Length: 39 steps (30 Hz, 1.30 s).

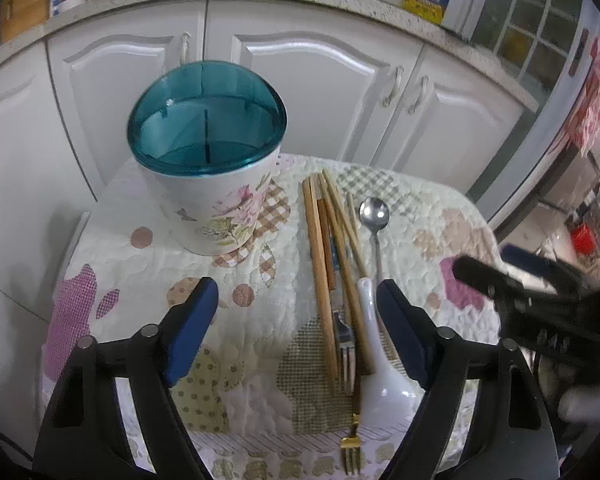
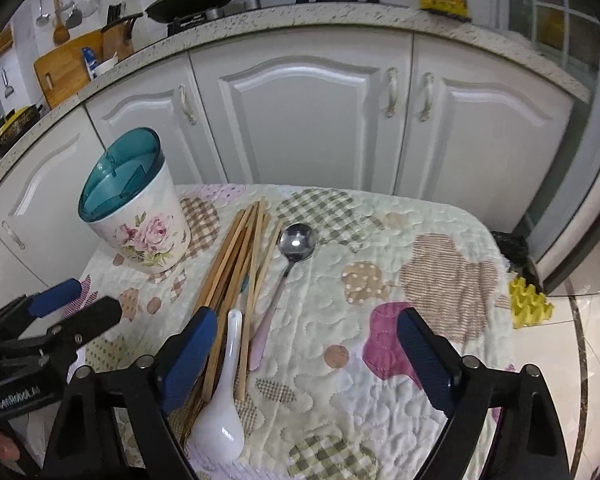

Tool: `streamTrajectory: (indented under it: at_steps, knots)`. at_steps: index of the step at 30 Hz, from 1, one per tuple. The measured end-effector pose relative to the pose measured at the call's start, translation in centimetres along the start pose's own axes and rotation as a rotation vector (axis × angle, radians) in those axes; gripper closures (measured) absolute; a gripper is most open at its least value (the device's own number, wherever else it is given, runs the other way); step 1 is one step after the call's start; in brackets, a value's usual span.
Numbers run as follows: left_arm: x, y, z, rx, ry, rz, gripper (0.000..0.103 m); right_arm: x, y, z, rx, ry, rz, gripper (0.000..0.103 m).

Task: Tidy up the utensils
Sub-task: 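Lower both tools and grasp wooden chopsticks with each gripper, then lift the chopsticks with the left gripper while the right gripper lifts one chopstick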

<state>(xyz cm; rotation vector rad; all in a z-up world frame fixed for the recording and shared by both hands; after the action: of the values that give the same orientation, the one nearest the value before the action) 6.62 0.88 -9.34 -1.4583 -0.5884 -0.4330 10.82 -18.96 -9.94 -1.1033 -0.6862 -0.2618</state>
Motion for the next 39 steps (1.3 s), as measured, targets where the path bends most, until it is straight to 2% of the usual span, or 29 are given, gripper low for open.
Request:
streamTrajectory:
  at_steps: [1, 7, 9, 11, 13, 17, 20, 22, 23, 25, 26, 27, 31, 39]
  knots:
    - [0.0, 0.3, -0.2, 0.0, 0.01, 0.004, 0.027, 0.1, 0.4, -0.2, 0.008, 0.001, 0.005, 0.02]
    - [-0.3, 3.5, -1.7, -0.032, 0.028, 0.06, 0.029, 1.0, 4.3, -2.0, 0.096, 0.064, 0.075, 0.027]
    - [-0.2, 4.9, -2.1, -0.022, 0.026, 0.08, 0.029, 1.0, 5.3, -2.4, 0.135, 0.092, 0.092, 0.028]
    - [-0.1, 6.0, -2.3, -0.009, 0.036, 0.097, 0.03, 1.1, 6.7, -2.7, 0.168, 0.116, 0.116, 0.034]
    - [-0.1, 7.0, -2.4, 0.002, 0.039, 0.108, 0.043, 1.1, 7.9, -3.0, 0.171, 0.126, 0.141, 0.042]
    - [-0.5, 8.9, -2.6, -0.011, 0.033, 0.164, 0.053, 1.6, 9.6, -2.9, 0.196, 0.135, 0.16, 0.042]
    - [-0.7, 9.1, -3.2, -0.038, 0.035, 0.162, 0.062, 2.1, 11.0, -2.5, 0.209, 0.13, 0.181, 0.042]
    - [-0.7, 8.8, -3.7, -0.074, 0.043, 0.162, 0.082, 2.3, 12.1, -2.2, 0.207, 0.125, 0.199, 0.042]
    - [-0.7, 8.7, -3.9, -0.089, 0.041, 0.164, 0.082, 2.4, 12.6, -2.0, 0.21, 0.121, 0.207, 0.044]
    - [-0.8, 8.5, -4.0, -0.108, 0.039, 0.169, 0.092, 2.6, 13.3, -1.6, 0.194, 0.097, 0.215, 0.059]
    - [-0.8, 8.5, -3.9, -0.128, 0.034, 0.175, 0.092, 2.7, 13.5, -1.4, 0.171, 0.085, 0.219, 0.064]
    - [-0.9, 8.4, -3.8, -0.134, 0.027, 0.182, 0.092, 2.8, 13.7, -1.3, 0.154, 0.081, 0.218, 0.074]
    - [-1.5, 7.5, -3.3, -0.151, 0.028, 0.2, 0.093, 2.4, 13.3, -2.1, 0.19, 0.125, 0.215, 0.096]
    - [-5.1, 4.2, -1.2, -0.169, 0.109, 0.226, 0.093, -1.2, 8.9, -3.9, 0.209, 0.147, 0.229, 0.098]
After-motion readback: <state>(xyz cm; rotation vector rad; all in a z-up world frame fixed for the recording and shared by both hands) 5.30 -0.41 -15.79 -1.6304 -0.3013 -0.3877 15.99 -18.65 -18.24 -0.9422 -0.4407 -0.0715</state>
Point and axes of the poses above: each gripper's, at about its wrist camera, not at the fingertips, and y roughly the way its jaws point, z to its left, x to its top, the point moved 4 cm from there along y, roughly the way its jaws point, and after that the axes turned 14 degrees about x, right-handed, at the moved point
